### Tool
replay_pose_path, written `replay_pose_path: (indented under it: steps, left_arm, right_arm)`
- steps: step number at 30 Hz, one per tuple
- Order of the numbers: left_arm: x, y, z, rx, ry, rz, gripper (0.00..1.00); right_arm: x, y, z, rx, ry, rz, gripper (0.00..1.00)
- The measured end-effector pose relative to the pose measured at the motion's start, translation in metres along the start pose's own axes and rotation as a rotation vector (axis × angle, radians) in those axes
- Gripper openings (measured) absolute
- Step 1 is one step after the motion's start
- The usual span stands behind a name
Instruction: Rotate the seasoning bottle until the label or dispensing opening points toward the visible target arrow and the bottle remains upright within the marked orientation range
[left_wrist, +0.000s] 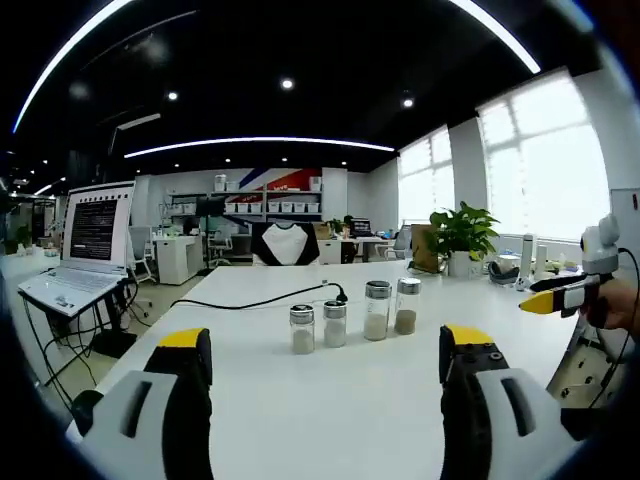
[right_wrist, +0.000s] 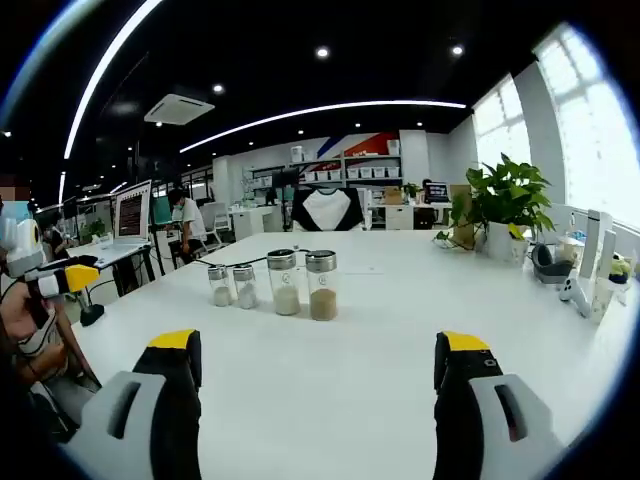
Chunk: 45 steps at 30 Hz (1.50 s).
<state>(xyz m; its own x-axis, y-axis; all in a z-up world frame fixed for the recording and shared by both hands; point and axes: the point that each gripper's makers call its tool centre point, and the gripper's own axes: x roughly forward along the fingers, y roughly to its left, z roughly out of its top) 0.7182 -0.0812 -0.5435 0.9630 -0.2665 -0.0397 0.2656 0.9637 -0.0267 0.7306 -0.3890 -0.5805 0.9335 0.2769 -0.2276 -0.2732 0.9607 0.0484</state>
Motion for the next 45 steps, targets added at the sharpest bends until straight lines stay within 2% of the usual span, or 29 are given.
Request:
replay_pose_path:
  steps: [6, 10, 19, 35, 40, 45]
  left_arm:
    - [0.001, -0.002, 0.0, 0.008, 0.002, -0.004, 0.99]
    - [0.002, -0.003, 0.0, 0.008, 0.003, -0.004, 0.99]
    - [0.004, -0.005, 0.001, 0.009, 0.005, -0.005, 1.0]
    - [0.004, -0.006, 0.003, 0.025, 0.005, -0.005, 1.0]
    - [0.004, -0.008, 0.001, 0.015, 0.007, -0.01, 1.0]
    - [0.004, -0.01, -0.003, -0.001, 0.02, -0.023, 1.0]
  right_arm:
    - [0.002, 0.003, -0.003, -0.007, 0.017, 0.016, 1.0]
    - [0.002, 0.001, -0.004, -0.024, 0.015, 0.001, 1.0]
    - [0.004, -0.005, -0.006, 0.004, 0.02, -0.005, 1.0]
    - [0.005, -0.003, -0.004, 0.051, 0.008, 0.007, 1.0]
    - [0.006, -0.002, -0.001, 0.043, 0.004, 0.01, 1.0]
    - [0.012, 0.003, 0.011, 0.031, -0.013, 0.02, 1.0]
